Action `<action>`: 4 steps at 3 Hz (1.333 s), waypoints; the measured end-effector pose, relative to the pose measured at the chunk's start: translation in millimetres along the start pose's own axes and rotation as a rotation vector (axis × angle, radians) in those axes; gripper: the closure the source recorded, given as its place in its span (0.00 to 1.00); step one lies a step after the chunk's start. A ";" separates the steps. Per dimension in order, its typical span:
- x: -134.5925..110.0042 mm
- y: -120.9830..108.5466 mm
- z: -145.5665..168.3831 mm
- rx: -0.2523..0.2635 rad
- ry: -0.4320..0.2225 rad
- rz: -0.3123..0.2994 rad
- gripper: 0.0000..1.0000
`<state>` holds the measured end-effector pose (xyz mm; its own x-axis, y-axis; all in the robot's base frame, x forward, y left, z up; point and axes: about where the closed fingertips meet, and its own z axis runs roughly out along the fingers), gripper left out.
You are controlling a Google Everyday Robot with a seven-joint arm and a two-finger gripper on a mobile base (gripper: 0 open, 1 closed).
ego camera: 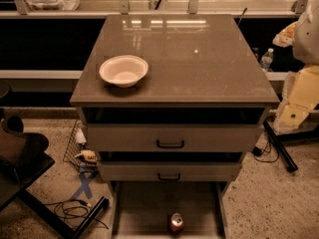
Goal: Pick coke can from bottom drawer and place on counter
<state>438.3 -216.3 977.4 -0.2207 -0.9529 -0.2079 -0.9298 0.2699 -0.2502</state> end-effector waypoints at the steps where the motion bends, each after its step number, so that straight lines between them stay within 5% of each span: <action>1: 0.1 0.2 1.5 0.002 -0.007 0.001 0.00; 2: 1.1 3.1 15.8 0.012 -0.076 0.013 0.00; 3: 7.2 25.1 65.7 -0.032 -0.200 0.010 0.00; 4: 16.7 67.7 162.6 -0.132 -0.409 0.054 0.00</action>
Offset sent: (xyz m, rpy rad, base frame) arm 0.0040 0.0025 -0.0390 0.1605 -0.0504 0.0092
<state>419.6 -191.6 803.2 -0.1600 -0.7977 -0.5815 -0.9556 0.2729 -0.1114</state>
